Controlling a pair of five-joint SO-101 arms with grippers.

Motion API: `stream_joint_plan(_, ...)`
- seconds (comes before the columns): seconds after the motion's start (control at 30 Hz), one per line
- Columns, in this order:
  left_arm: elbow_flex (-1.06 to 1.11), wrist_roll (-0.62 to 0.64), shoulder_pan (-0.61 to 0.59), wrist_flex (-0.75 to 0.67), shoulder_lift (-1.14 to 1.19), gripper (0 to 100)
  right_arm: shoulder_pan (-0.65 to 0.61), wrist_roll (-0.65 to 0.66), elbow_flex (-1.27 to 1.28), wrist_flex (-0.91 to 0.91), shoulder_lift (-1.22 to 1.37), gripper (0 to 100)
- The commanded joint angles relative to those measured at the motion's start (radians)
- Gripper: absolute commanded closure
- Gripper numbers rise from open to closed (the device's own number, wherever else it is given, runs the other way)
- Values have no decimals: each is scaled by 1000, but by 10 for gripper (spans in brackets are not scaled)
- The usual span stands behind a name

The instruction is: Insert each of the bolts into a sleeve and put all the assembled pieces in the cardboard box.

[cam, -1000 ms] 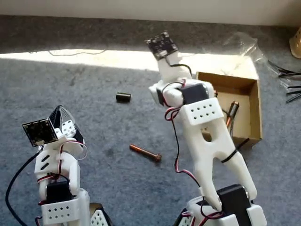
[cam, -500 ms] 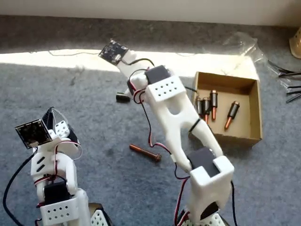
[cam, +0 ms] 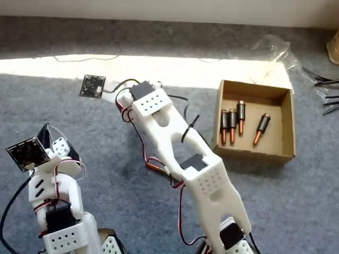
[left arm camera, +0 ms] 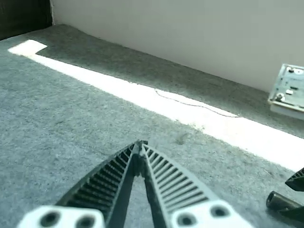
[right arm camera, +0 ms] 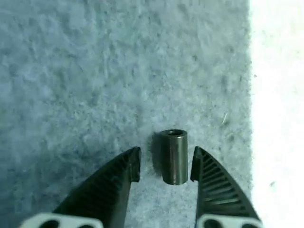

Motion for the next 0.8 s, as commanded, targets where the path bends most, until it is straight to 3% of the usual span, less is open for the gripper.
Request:
stream_joint_plan(0.0,19,5,-24,-8,-5,994,-12,17,-122,35,2,842)
stream_joint_plan(0.77,19,5,-44,-6,-5,994,30,14,-143,64,81,843)
